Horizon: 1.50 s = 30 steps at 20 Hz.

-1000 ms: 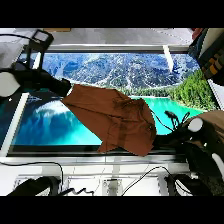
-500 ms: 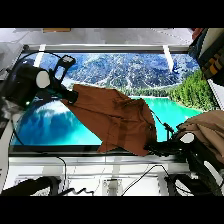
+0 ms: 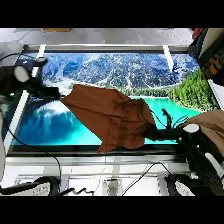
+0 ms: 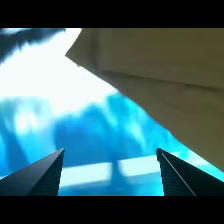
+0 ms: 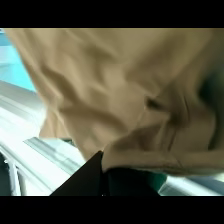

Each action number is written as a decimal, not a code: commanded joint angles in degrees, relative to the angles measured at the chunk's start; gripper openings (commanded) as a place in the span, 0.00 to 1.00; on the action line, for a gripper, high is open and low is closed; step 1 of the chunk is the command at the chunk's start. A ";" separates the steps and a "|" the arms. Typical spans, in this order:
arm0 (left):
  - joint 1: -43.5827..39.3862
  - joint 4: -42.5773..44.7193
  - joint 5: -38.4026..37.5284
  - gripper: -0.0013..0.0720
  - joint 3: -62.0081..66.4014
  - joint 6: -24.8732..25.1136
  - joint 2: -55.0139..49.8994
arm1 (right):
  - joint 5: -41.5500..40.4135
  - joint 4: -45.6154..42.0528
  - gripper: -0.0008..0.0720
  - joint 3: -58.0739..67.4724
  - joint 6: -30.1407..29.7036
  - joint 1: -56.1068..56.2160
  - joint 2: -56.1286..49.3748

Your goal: Fold the clothes and pants, and hang the long-sleeved shirts on hangers.

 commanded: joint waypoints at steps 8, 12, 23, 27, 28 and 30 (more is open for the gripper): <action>11.80 -25.20 17.25 0.87 -24.39 4.79 -0.63 | -0.26 -29.51 0.03 14.95 10.97 -0.09 -0.11; 10.03 -31.69 25.46 0.87 -29.18 4.79 -4.50 | -0.33 -30.53 0.03 14.95 11.96 -0.09 -0.11; 6.40 -48.26 45.42 0.28 -29.16 4.59 -13.07 | -0.22 -30.16 0.03 14.95 13.55 -0.07 -0.11; 6.40 -48.24 47.50 0.05 -29.16 4.63 -13.07 | -0.24 -30.10 0.03 14.95 13.57 -0.07 -0.11; 6.40 -48.26 47.21 0.05 -29.11 4.61 -13.00 | -0.20 -29.57 0.03 14.95 13.79 -0.07 -0.09; 6.54 -48.19 44.30 0.05 -28.35 6.21 -11.63 | 0.00 -24.65 0.03 15.37 13.92 -0.02 0.37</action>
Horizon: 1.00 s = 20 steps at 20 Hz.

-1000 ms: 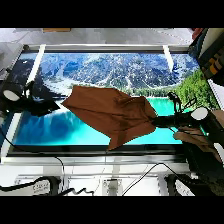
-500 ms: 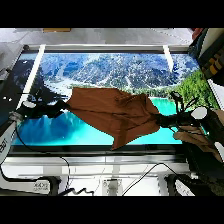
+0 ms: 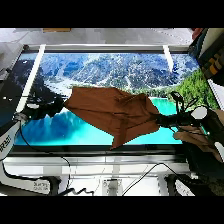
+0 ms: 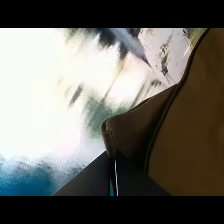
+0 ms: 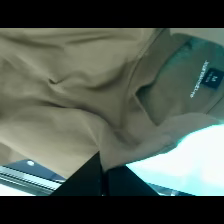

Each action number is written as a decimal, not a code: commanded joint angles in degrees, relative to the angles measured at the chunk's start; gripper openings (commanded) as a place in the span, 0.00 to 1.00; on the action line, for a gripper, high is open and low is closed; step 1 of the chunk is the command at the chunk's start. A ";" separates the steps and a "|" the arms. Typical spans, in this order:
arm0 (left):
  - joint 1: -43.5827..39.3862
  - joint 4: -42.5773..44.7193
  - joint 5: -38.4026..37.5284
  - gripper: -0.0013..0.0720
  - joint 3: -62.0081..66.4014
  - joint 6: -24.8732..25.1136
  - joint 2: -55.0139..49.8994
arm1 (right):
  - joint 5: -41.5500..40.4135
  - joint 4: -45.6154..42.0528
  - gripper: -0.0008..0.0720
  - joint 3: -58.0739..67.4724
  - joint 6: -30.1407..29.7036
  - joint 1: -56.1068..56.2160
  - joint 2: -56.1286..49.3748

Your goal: Fold the clothes and pants, and hang the long-sleeved shirts on hangers.

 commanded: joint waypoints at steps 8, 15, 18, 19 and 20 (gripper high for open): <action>7.17 -0.63 -3.15 0.05 5.90 9.22 31.63 | -0.55 8.35 0.03 23.74 -0.13 0.04 6.36; 9.35 5.88 6.54 0.05 5.90 12.72 64.11 | 0.44 6.88 0.03 39.69 -0.11 0.02 13.25; 9.35 12.81 6.40 0.04 5.90 12.68 74.07 | 0.63 5.42 0.03 43.85 0.37 0.02 19.02; 9.35 14.38 6.60 0.04 5.90 12.68 76.89 | 0.57 4.92 0.03 44.98 0.85 0.02 20.85; 9.35 15.82 6.80 0.04 5.90 12.66 79.12 | 0.33 4.35 0.03 46.10 1.53 0.02 22.71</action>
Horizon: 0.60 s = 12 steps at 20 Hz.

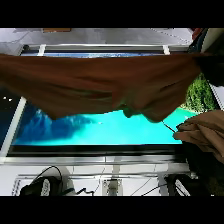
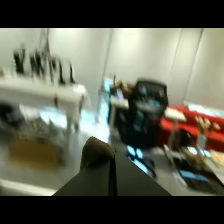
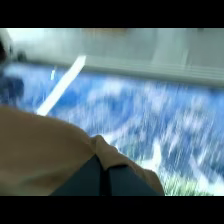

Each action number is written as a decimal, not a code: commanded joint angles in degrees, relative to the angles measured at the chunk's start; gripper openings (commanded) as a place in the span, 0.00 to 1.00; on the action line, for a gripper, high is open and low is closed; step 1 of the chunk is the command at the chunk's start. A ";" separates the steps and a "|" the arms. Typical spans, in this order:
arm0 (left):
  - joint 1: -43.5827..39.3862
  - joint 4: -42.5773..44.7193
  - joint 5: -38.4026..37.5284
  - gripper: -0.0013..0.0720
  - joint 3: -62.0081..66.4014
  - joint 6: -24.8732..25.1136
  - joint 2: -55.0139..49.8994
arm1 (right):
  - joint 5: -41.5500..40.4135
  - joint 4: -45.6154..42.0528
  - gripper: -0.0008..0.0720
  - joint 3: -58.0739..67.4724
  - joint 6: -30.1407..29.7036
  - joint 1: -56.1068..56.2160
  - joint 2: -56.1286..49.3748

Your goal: Fold the clothes and pants, and hang the long-sleeved shirts on hangers.

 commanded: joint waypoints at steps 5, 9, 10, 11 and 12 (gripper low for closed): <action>0.13 7.54 -1.92 0.04 -0.96 0.57 5.88 | -0.85 -8.41 0.03 4.96 10.78 0.02 5.70; -1.09 6.05 -20.61 0.04 -1.33 0.61 -14.71 | 6.64 -6.45 0.03 -0.90 12.20 0.04 -9.05; -2.62 6.03 -20.98 0.04 -1.33 0.63 -20.98 | 6.97 -5.51 0.03 -2.82 12.17 0.04 -13.40; -4.35 6.03 -19.76 0.04 -1.29 1.09 -26.62 | 6.82 -5.03 0.03 -4.42 12.17 0.04 -18.32; -6.38 6.01 -17.53 0.04 -1.27 2.54 -32.37 | 5.88 -4.68 0.03 -5.44 12.17 0.04 -22.99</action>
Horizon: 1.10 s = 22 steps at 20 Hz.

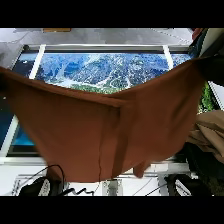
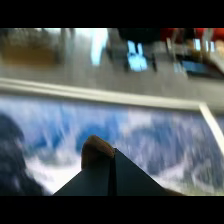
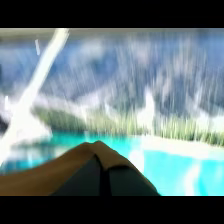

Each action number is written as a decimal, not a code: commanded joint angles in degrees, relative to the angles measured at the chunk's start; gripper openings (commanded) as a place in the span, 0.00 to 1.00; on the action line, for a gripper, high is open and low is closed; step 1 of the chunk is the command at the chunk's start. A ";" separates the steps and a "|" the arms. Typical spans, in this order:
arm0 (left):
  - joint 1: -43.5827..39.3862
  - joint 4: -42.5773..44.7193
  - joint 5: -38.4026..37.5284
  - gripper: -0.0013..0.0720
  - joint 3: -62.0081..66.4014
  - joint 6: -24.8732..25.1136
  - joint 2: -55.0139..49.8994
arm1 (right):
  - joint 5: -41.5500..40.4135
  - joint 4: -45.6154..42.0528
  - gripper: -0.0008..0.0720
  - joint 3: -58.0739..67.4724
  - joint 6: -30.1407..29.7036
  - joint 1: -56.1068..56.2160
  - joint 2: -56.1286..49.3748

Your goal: Fold the clothes and pants, and hang the long-sleeved shirts on hangers.

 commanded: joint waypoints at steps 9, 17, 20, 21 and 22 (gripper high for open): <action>-21.79 -0.44 44.83 0.04 -0.02 6.43 -40.09 | -26.40 11.67 0.03 -3.96 1.18 0.17 -38.49; -21.73 -0.61 41.42 0.99 -0.09 6.25 -38.73 | -21.27 1.55 0.76 -3.63 1.07 -5.57 -37.24; -17.05 0.00 20.72 0.97 -0.09 6.16 -29.86 | -1.88 -4.76 0.62 -3.54 -3.69 -13.84 -36.37; -14.80 0.00 13.00 0.85 -0.09 6.12 -26.93 | 5.62 -4.42 0.61 -3.72 -7.67 -16.65 -36.48; -12.55 0.00 6.99 0.61 -0.13 6.14 -24.46 | 11.91 -3.34 0.59 -4.13 -11.15 -18.88 -36.46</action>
